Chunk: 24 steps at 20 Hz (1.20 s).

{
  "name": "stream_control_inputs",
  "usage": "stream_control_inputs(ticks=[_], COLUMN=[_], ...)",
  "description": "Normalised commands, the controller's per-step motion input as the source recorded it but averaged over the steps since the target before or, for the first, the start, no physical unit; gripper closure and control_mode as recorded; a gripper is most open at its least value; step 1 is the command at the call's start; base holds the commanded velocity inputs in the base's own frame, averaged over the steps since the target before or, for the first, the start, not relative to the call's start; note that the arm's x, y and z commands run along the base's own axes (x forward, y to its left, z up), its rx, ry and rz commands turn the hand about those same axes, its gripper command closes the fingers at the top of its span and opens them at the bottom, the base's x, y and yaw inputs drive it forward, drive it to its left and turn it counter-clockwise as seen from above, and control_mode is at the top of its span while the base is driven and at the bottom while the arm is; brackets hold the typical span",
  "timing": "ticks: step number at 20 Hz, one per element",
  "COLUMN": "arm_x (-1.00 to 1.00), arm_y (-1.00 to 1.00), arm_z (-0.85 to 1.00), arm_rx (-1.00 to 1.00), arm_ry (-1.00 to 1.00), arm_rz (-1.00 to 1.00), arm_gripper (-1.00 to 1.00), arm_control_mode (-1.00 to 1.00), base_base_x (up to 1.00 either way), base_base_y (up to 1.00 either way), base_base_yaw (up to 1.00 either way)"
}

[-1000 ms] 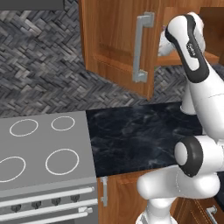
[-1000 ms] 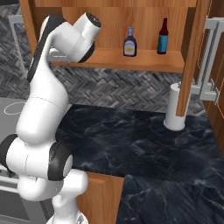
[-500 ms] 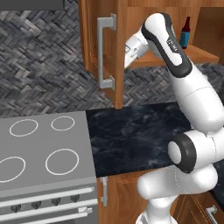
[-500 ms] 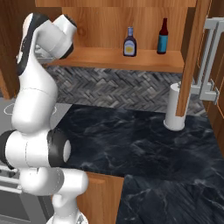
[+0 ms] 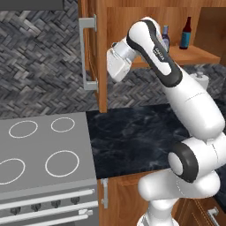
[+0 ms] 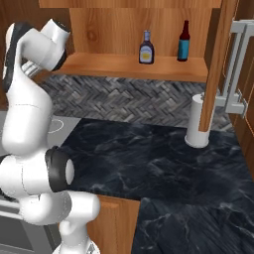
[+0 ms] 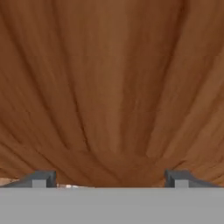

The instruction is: The dining table condiment station is running low on condiment bottle. Refill the condiment station by opening the cabinet and taking the condiment bottle from the cabinet and placing it on the dining table.

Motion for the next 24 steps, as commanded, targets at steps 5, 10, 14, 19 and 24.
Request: stream_control_inputs(ticks=[5,10,14,19,24], arm_x=[-0.94,-0.47,-0.01,0.19,0.25], arm_y=[-0.42,-0.8,-1.0,-1.0,-1.0], arm_z=[0.0,0.14,0.36,0.32,0.36], arm_rx=[-0.01,0.0,0.01,0.22,0.23], arm_ry=[-0.55,-0.4,-0.13,0.04,0.12], arm_rz=[-0.13,-0.23,-0.31,-0.35,-0.36], arm_gripper=[-1.0,-1.0,-1.0,-1.0,-1.0], arm_control_mode=[-1.0,-1.0,-1.0,-1.0,-1.0], base_base_x=[0.0,0.0,0.0,0.0,0.0], base_base_y=[0.0,0.0,0.0,0.0,0.0], base_base_yaw=[0.0,0.0,0.0,0.0,0.0])
